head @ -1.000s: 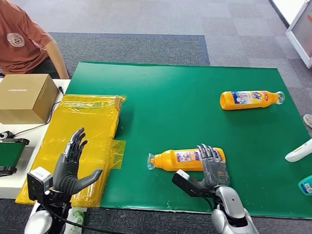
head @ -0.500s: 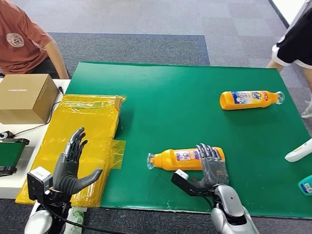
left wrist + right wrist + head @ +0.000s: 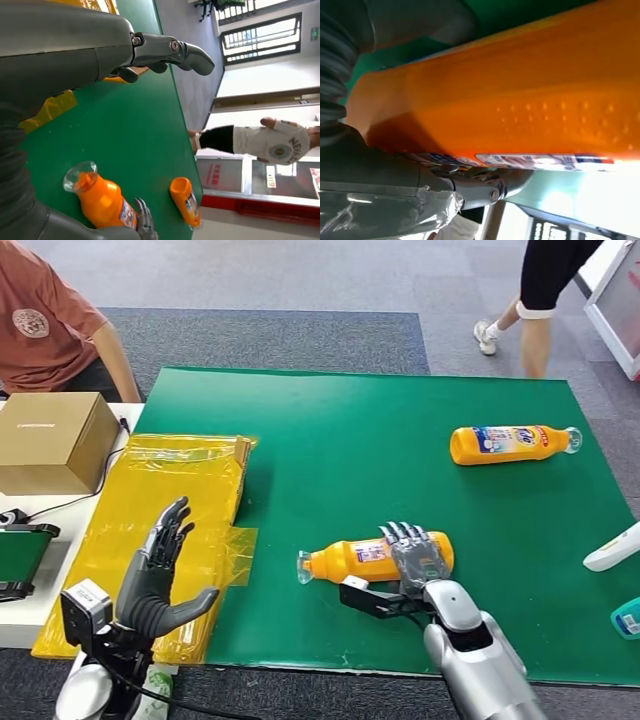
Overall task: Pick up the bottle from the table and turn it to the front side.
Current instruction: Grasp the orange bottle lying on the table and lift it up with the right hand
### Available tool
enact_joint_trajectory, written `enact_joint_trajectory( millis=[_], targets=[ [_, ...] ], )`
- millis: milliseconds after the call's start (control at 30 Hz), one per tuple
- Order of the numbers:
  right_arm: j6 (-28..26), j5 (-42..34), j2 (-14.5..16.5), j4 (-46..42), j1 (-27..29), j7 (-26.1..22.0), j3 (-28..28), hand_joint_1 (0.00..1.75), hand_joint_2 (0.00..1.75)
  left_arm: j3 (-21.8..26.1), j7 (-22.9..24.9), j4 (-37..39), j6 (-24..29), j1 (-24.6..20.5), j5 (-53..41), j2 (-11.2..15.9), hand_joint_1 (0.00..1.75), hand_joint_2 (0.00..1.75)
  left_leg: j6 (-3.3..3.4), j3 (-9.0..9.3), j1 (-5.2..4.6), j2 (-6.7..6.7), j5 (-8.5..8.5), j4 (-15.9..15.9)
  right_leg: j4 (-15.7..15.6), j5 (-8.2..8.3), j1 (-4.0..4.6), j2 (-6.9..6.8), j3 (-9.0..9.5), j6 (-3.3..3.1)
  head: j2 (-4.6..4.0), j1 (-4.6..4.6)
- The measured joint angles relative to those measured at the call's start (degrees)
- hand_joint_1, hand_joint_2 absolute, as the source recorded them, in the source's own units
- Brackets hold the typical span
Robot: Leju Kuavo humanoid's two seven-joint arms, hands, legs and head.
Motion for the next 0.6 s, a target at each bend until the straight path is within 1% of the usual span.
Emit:
enact_joint_trajectory(
  millis=[133,300,400,500,567,600],
  targets=[
    [0.52,-1.92,-0.8,2.28,-2.72,-0.18,3.04,1.75,1.75,-0.11,-0.42,0.06,-0.35,-0.05,0.5,0.0,0.0,1.75,0.02,0.01,0.0,0.0,0.02,0.0,0.0,0.0,0.0,0.0,0.03,0.01,0.01,0.0],
    [0.48,-2.27,-2.01,2.47,-3.51,1.53,5.58,1.75,1.75,-0.01,-1.03,-0.04,0.08,-0.05,0.53,0.0,0.0,1.75,0.03,0.01,0.0,0.0,0.03,0.01,0.0,0.0,0.0,-0.01,0.04,0.01,-0.01,0.0],
    [0.12,-4.99,-2.62,2.07,-3.33,0.5,6.07,1.75,1.75,0.33,-1.22,-0.51,0.07,-0.06,0.56,0.0,0.0,1.75,0.03,0.01,0.0,0.0,0.02,0.01,0.0,-0.01,0.0,-0.01,0.04,0.01,0.0,0.0],
    [-0.19,-12.39,-3.37,0.12,-2.24,-3.52,5.69,1.75,1.75,0.79,-1.37,-0.89,-0.17,-0.03,0.53,0.01,0.0,1.75,0.0,0.02,0.0,0.0,0.0,0.01,-0.01,-0.01,0.0,0.0,0.03,0.01,0.01,0.0],
    [0.66,-20.95,-3.69,-2.24,-0.83,-8.14,4.6,1.75,1.75,1.06,-1.75,-0.97,-0.19,0.04,0.53,0.02,0.0,1.75,-0.01,0.04,0.0,0.0,-0.02,0.01,-0.01,-0.01,0.0,0.0,0.04,0.01,0.0,-0.01],
    [1.71,-26.55,-3.78,-3.8,0.18,-11.05,3.72,1.75,1.75,1.15,-2.09,-0.98,-0.17,0.13,0.61,0.04,0.0,1.75,-0.01,0.04,0.0,0.0,-0.02,0.01,-0.01,-0.02,0.0,0.0,0.04,0.01,0.0,0.0]
  ],
)
